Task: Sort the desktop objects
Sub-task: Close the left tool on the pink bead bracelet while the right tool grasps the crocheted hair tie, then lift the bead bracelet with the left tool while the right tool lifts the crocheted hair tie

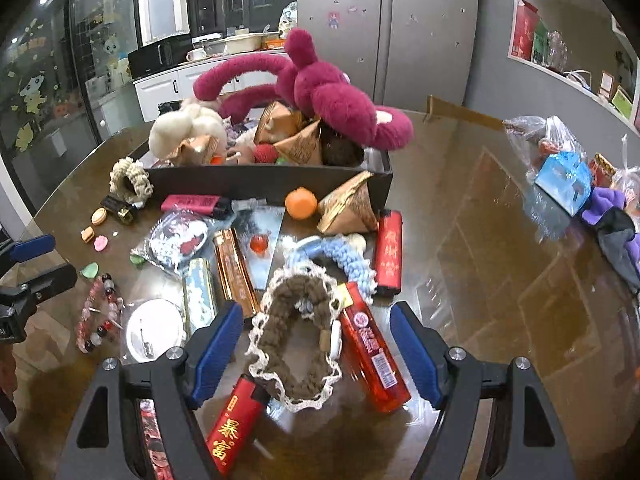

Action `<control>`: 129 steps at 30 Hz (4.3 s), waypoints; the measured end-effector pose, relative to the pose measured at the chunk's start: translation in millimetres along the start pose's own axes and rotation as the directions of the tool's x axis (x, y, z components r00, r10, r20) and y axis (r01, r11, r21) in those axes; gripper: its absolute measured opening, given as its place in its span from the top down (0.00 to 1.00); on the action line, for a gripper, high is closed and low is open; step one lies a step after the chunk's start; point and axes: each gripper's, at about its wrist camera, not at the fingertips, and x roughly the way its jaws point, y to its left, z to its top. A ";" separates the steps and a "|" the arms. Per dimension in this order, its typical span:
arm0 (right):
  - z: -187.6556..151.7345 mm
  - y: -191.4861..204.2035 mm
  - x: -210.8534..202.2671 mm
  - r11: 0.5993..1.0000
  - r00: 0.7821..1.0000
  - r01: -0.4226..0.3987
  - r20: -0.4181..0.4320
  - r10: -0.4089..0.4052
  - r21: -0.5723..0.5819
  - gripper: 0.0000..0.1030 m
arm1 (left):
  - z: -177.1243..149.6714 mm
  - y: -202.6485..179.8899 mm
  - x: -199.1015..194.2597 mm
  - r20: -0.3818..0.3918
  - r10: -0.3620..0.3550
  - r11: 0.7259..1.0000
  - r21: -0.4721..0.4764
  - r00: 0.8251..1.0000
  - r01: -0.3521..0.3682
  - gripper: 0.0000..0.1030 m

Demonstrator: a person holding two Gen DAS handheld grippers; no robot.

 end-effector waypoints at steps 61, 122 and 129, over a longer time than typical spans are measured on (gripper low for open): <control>0.5 -9.9 -10.2 0.998 0.998 -0.058 0.027 0.057 0.039 0.95 | 9.7 15.0 -15.1 0.019 0.069 0.992 -0.103 0.997 -0.066 0.92; -11.2 -6.3 -8.8 0.988 0.990 -0.138 -0.014 0.138 -0.062 0.88 | 37.5 -27.6 -30.6 0.050 0.000 0.998 -0.060 0.999 0.003 0.92; 1.5 -5.0 -22.9 0.983 0.984 -0.173 0.024 0.175 -0.057 0.88 | 47.3 -35.0 -40.2 0.062 0.007 0.998 -0.056 0.998 -0.004 0.92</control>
